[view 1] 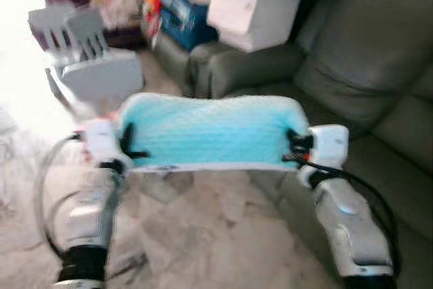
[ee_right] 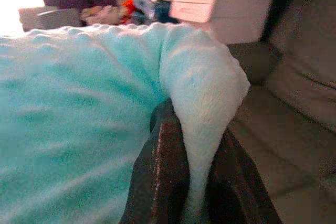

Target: Move the pillow to the sofa

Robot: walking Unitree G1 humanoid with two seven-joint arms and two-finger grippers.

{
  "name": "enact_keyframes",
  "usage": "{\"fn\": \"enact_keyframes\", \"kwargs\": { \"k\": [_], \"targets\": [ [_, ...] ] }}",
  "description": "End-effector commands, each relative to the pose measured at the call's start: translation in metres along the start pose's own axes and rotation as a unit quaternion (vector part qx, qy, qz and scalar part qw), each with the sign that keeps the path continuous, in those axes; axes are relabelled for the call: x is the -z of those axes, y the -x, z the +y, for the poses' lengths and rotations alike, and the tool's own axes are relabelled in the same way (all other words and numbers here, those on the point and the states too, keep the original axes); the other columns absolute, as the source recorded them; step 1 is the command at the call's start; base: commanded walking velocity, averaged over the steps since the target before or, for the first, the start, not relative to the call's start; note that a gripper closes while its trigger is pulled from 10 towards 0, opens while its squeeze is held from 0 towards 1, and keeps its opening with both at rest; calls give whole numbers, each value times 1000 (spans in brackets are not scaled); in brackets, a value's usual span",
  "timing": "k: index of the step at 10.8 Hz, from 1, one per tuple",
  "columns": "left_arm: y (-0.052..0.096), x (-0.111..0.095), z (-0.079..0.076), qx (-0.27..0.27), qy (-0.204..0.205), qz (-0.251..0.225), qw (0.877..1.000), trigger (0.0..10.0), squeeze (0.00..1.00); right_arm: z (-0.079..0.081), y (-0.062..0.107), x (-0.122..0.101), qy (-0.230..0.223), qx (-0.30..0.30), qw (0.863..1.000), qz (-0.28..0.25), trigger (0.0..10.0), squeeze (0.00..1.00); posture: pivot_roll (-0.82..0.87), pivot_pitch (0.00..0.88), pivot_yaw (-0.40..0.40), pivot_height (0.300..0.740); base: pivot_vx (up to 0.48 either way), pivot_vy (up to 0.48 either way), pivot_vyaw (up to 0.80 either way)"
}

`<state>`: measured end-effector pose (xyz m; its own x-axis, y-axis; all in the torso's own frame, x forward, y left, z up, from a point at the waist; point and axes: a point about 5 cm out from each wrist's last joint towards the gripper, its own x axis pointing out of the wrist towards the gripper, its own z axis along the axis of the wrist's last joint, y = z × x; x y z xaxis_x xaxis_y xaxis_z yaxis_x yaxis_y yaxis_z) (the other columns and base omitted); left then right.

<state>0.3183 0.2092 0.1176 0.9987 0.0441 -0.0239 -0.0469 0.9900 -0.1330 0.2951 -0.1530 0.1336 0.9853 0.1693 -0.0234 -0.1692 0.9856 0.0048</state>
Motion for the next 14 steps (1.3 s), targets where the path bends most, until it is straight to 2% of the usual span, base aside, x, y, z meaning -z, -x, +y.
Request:
{"fn": "enact_keyframes", "kwargs": {
  "k": [1, 5, 6, 7, 9, 10, 13, 14],
  "targets": [
    [-3, -2, -8, 13, 7, -2, 1000, 10000, 0, -11, 1, -8, 6, 23, 1000, -15, 10000, 0, -165, 0, 22, 740, 0, 0, 0],
    [-6, -4, -8, 0, 3, -6, 1000, 10000, 0, -13, -1, -8, 7, 23, 1000, -10, 10000, 0, -163, 0, 17, 740, 0, 0, -200],
    [-6, -5, -7, 0, -1, -7, 1000, 10000, 0, -12, -1, -8, 7, 23, 1000, -11, 10000, 0, -166, 0, 17, 740, 0, 0, -800],
    [-7, -7, -5, 0, -29, -11, 1000, 10000, 0, -13, -1, -9, 8, 24, 1000, -11, 10000, 0, -166, 0, 18, 740, 0, 0, -800],
    [-8, -9, 0, -1, -41, -19, 999, 10000, 0, -13, -1, -8, 7, 25, 1000, -9, 10000, 0, -164, 0, 18, 740, 0, 0, 0],
    [-9, -10, 3, -8, -26, -13, 1000, 10000, 0, -12, -1, -8, 5, 24, 1000, -8, 10000, 0, -165, 0, 19, 740, 0, 0, -800],
    [-9, -8, 2, -3, -15, -11, 1000, 10000, 0, -14, 1, -8, 5, 27, 1000, -7, 10000, 0, -172, 0, 17, 740, 0, 0, -800],
    [-9, -7, 0, -3, -14, -7, 1000, 10000, 0, -13, 1, -9, 12, 28, 999, -11, 10000, 0, -174, 0, 18, 740, 0, 0, 0]
  ]
}}
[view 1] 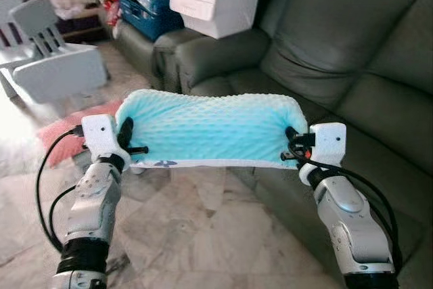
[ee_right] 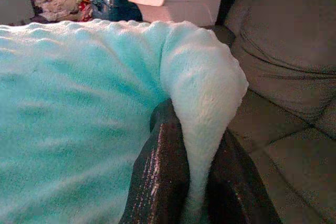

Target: Move the pillow to the sofa

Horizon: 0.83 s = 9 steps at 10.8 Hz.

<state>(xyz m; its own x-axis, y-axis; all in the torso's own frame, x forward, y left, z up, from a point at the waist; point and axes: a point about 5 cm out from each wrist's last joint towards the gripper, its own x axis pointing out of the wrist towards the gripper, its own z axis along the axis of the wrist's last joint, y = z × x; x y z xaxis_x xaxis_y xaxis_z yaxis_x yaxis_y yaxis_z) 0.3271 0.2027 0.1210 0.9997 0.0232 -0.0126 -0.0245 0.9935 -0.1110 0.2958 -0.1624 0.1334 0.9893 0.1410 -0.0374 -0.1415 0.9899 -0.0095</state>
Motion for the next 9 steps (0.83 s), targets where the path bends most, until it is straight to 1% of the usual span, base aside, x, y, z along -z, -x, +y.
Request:
{"fn": "enact_keyframes", "kwargs": {
  "k": [1, 2, 9],
  "targets": [
    [0, -3, 7, -12, -1, 0, 1000, 10000, 0, -3, 1, -8, -6, 14, 1000, -14, 10000, 0, -174, 0, 19, 740, 0, 0, 0],
    [0, -2, 6, -10, 1, 1, 1000, 10000, 0, -4, 1, -7, -10, 15, 1000, -10, 10000, 0, -174, 0, 19, 740, 0, 0, -531],
    [0, -1, 3, 5, 12, 1, 1000, 10000, 0, -5, 1, -7, -9, 19, 1000, -6, 10000, 0, -179, 0, 21, 740, 0, 0, -800]
  ]
}}
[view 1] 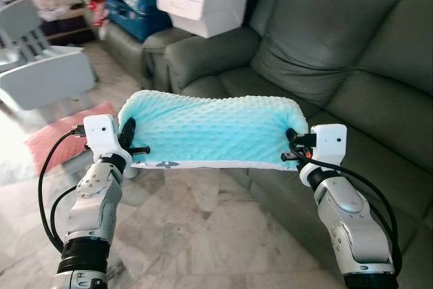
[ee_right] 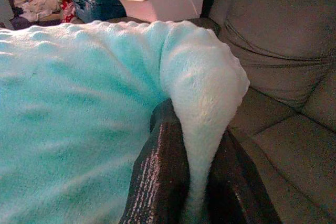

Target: Move the pillow to the sofa

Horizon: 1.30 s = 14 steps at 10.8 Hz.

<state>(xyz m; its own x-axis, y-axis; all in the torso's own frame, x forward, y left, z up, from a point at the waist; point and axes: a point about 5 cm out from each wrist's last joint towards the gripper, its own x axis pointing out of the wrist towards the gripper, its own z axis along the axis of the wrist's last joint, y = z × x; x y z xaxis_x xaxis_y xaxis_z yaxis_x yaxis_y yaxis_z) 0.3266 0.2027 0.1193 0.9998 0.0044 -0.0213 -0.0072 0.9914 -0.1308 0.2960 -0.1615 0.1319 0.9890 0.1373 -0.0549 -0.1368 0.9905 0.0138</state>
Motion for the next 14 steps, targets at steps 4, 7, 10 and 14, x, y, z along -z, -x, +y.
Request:
{"fn": "enact_keyframes", "kwargs": {
  "k": [4, 7, 10, 14],
  "targets": [
    [1, -1, 2, 0, 2, -2, 1000, 10000, 0, -6, 1, -8, 5, 15, 1000, -14, 10000, 0, -179, 0, 19, 740, 259, 0, -800],
    [1, -1, 0, 3, 7, -4, 1000, 10000, 0, -5, 0, -9, 7, 13, 1000, -15, 10000, 0, -177, 0, 18, 740, 174, 0, -800],
    [2, -1, -1, 3, 11, -6, 1000, 10000, 0, -4, 0, -9, 6, 10, 1000, -19, 10000, 0, -175, 0, 20, 740, 0, 0, -452],
    [2, -3, -2, 12, 13, -13, 1000, 10000, 0, -5, 1, -9, 6, 12, 1000, -19, 10000, 0, -176, 0, 21, 740, 0, 0, 0]
  ]
}}
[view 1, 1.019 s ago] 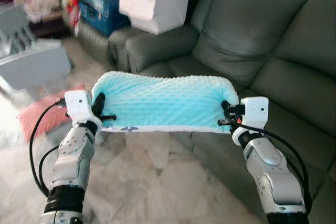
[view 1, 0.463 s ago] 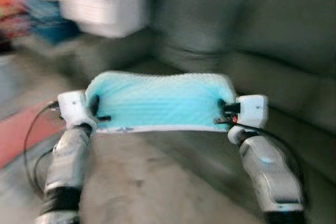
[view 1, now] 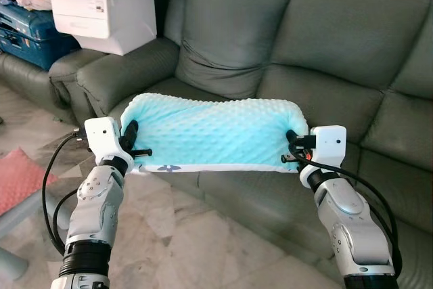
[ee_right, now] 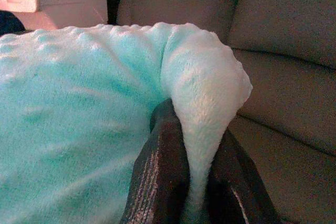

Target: Move the pillow to the sofa

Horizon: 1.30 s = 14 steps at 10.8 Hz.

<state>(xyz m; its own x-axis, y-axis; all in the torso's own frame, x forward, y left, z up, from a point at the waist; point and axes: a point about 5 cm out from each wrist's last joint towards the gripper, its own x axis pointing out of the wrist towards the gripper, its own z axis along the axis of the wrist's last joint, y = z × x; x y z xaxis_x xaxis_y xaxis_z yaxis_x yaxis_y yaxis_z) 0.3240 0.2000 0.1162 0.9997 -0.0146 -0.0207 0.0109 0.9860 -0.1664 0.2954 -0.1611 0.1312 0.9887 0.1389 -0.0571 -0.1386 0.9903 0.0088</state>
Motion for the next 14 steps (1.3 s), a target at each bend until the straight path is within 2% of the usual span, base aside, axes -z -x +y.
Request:
{"fn": "enact_keyframes", "kwargs": {
  "k": [1, 3, 5, 10, 14],
  "targets": [
    [0, -6, 1, 2, -3, -11, 1000, 10000, 0, -5, 1, -9, 3, 14, 1000, -17, 10000, 0, -177, 0, 21, 740, 0, 0, -800],
    [0, -5, 0, 3, -6, -8, 1000, 10000, 0, -5, 1, -8, 3, 15, 1000, -14, 10000, 0, -178, 0, 21, 740, 0, 0, -800],
    [0, -4, -1, 9, -2, -10, 1000, 10000, 0, -6, 2, -9, 4, 14, 1000, -18, 10000, 0, -181, 0, 19, 740, 302, 0, -800],
    [1, -2, -2, 10, 5, -2, 1000, 10000, 0, -6, 3, -10, 9, 12, 1000, -19, 10000, 0, -184, 0, 18, 740, 400, 0, 0],
    [0, 4, -2, -5, 18, 16, 1000, 10000, 0, -5, 3, -8, 9, 11, 1000, -15, 10000, 0, -183, 0, 18, 740, 0, 0, 0]
  ]
}}
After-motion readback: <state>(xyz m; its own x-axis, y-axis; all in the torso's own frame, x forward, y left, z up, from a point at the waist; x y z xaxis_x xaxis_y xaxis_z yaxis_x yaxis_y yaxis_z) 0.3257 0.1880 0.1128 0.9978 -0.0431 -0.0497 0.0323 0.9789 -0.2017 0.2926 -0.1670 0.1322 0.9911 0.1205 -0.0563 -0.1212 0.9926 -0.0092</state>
